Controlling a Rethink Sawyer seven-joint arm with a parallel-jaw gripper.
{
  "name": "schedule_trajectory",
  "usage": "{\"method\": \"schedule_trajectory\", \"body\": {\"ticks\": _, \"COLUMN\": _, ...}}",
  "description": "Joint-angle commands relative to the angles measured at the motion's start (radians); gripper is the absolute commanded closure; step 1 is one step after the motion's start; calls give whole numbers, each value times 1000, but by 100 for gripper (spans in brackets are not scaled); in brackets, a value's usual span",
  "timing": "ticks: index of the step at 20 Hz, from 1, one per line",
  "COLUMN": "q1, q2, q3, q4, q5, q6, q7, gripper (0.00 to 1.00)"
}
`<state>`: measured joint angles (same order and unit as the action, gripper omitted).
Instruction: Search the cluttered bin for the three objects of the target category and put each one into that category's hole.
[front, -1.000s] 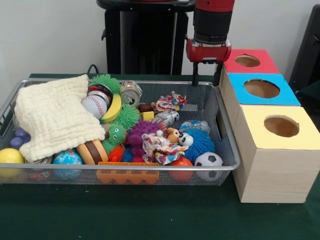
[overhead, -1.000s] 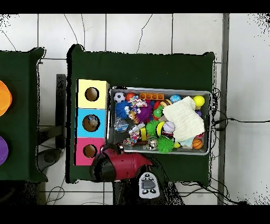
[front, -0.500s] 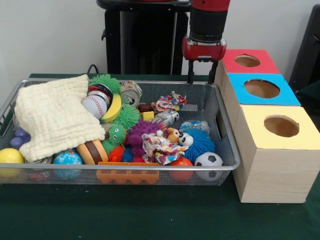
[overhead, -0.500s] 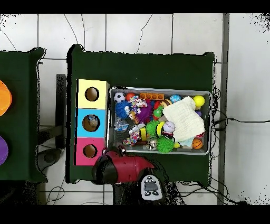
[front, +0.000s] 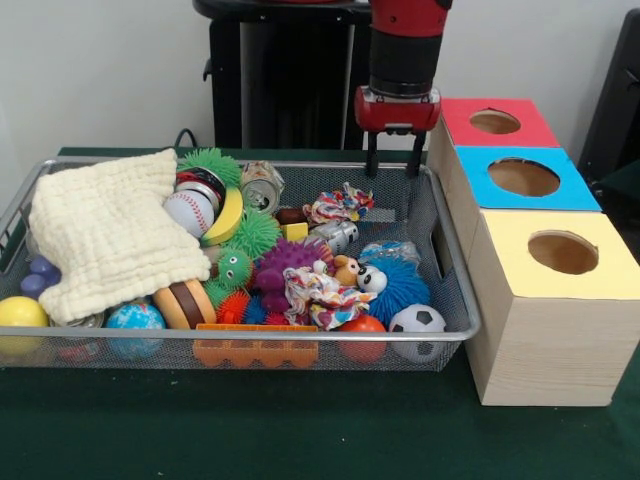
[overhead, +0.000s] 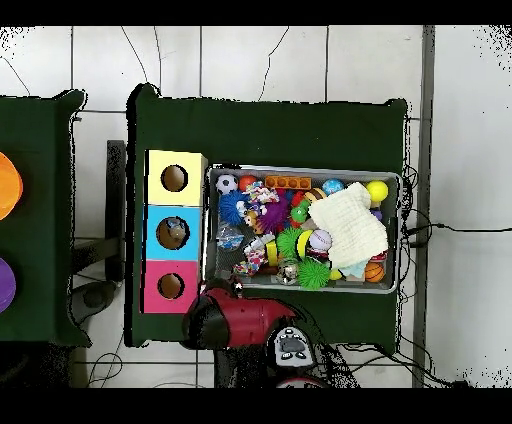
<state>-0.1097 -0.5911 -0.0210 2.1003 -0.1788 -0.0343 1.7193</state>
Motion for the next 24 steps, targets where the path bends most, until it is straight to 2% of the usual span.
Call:
{"method": "schedule_trajectory", "body": {"ticks": 1, "q1": -31, "q2": 198, "q3": 24, "q4": -174, "q5": -11, "q6": -26, "q7": 100, "gripper": 0}}
{"method": "schedule_trajectory", "body": {"ticks": 9, "q1": -5, "q2": 263, "q3": -3, "q4": -212, "q5": 23, "q6": -96, "q7": 151, "gripper": 0}}
{"method": "schedule_trajectory", "body": {"ticks": 17, "q1": -25, "q2": 326, "q3": 24, "q4": -249, "q5": 31, "q6": -151, "q7": 165, "gripper": 0}}
{"method": "schedule_trajectory", "body": {"ticks": 20, "q1": -53, "q2": 355, "q3": 51, "q4": -260, "q5": 16, "q6": -174, "q7": 166, "gripper": 0}}
{"method": "schedule_trajectory", "body": {"ticks": 24, "q1": -45, "q2": 342, "q3": 49, "q4": -254, "q5": 17, "q6": -165, "q7": 163, "gripper": 0}}
